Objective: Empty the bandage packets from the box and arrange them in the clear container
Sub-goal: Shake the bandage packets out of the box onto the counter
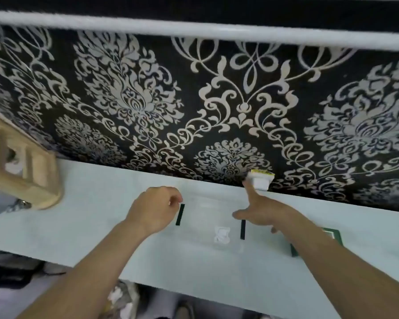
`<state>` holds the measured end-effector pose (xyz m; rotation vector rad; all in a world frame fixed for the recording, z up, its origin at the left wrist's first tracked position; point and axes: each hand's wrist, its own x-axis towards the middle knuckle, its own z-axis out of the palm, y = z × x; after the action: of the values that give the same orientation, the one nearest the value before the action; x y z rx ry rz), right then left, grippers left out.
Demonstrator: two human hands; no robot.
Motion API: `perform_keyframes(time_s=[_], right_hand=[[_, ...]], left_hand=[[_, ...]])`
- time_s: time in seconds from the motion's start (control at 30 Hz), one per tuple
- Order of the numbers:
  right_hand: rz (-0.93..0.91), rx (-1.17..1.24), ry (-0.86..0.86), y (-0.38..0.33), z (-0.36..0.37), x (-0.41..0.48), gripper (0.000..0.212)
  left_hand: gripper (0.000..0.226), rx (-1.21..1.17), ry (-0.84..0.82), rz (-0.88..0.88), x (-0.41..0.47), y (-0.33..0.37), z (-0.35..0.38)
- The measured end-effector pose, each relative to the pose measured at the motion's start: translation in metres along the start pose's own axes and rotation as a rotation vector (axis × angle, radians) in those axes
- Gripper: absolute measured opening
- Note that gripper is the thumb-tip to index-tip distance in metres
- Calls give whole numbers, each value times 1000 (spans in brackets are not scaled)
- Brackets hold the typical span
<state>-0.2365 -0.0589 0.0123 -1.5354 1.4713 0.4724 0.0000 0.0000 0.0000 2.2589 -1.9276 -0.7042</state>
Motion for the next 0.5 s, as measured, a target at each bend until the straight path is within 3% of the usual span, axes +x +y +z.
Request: perform_keyframes(time_s=[0.1, 0.2, 0.37, 0.43, 0.5], right_hand=[[4, 43, -68, 11, 19, 30, 98], [-93, -107, -65, 18, 31, 54, 96], [-191, -37, 183, 40, 31, 85, 74], [-215, 7, 310, 49, 30, 90, 69], [-232, -69, 441, 55, 27, 94, 63]], left_hand=[[34, -19, -41, -38, 16, -11, 40], [40, 22, -5, -60, 27, -11, 74], [44, 211, 187, 69, 56, 15, 101], [51, 238, 162, 212, 63, 35, 112], [70, 203, 27, 367, 70, 54, 123]])
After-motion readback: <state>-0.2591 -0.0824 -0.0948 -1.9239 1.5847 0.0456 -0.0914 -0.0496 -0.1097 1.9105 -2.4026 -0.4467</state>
